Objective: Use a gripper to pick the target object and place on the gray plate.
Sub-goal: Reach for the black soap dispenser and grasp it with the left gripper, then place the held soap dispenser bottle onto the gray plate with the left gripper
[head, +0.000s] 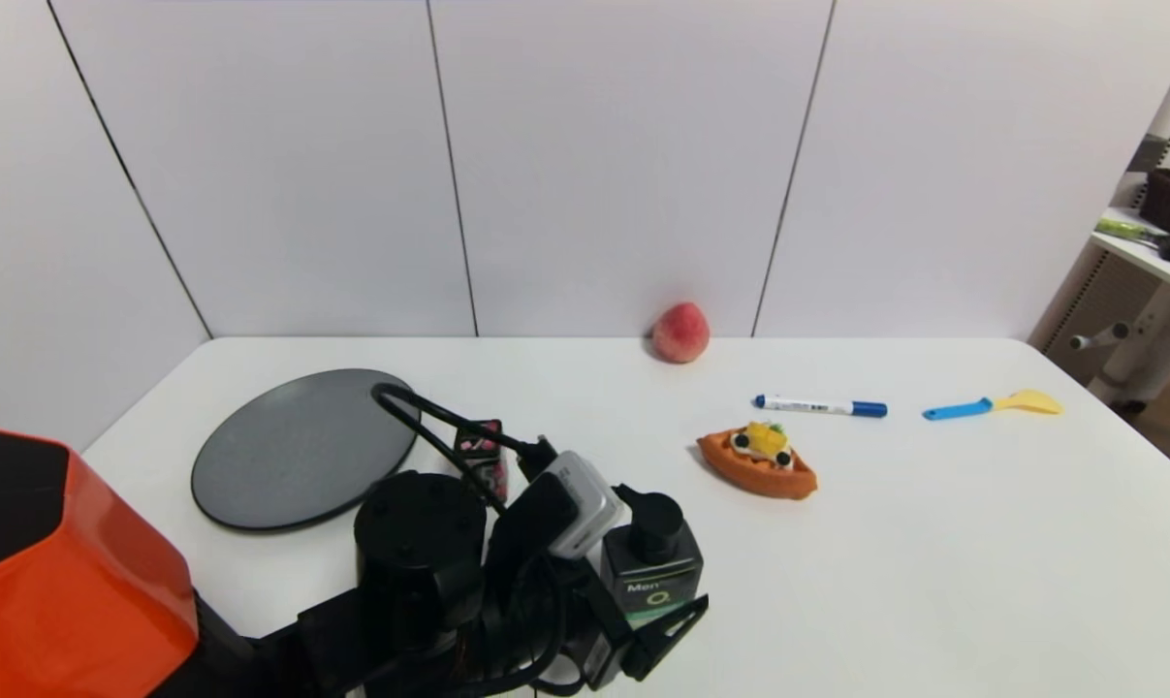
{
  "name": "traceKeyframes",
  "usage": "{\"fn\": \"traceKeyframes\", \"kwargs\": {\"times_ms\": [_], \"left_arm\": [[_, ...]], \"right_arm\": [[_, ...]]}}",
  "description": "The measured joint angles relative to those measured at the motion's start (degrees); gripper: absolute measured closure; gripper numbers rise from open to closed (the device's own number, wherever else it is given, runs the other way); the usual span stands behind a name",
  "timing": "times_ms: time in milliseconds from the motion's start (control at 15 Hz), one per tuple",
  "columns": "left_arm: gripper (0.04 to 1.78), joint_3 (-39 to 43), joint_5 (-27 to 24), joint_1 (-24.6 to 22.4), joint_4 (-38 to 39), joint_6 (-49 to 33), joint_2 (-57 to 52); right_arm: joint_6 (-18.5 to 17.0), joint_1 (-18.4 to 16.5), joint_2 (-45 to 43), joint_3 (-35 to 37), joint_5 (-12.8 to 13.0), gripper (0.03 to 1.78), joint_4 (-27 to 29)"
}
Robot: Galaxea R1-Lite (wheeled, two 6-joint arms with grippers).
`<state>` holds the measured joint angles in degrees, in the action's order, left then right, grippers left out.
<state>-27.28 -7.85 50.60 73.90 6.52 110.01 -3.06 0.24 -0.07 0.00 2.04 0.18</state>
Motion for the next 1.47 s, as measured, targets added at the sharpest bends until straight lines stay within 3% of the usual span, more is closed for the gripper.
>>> {"fn": "traceKeyframes", "kwargs": {"times_ms": [467, 533, 733, 1000, 1467], "left_arm": [[0.13, -0.69, -0.02, 0.61, 1.49, -0.05, 2.29], [0.19, -0.74, 0.00, 0.61, 1.79, -0.07, 2.40], [0.68, -0.83, -0.02, 0.61, 2.01, -0.02, 2.62], [1.15, -0.89, 0.00, 0.59, 2.04, 0.01, 2.69], [1.19, -1.16, 0.09, 0.57, 1.97, 0.01, 1.87]], "right_arm": [[0.01, 0.00, 0.00, 0.00, 0.00, 0.10, -0.02], [0.00, 0.00, 0.00, 0.00, 0.02, 0.10, 0.00], [0.00, 0.00, 0.00, 0.00, -0.02, 0.10, -0.02], [0.01, 0.00, 0.00, 0.00, 0.00, 0.10, 0.00], [0.00, 0.00, 0.00, 0.00, 0.00, 0.10, 0.00]]}}
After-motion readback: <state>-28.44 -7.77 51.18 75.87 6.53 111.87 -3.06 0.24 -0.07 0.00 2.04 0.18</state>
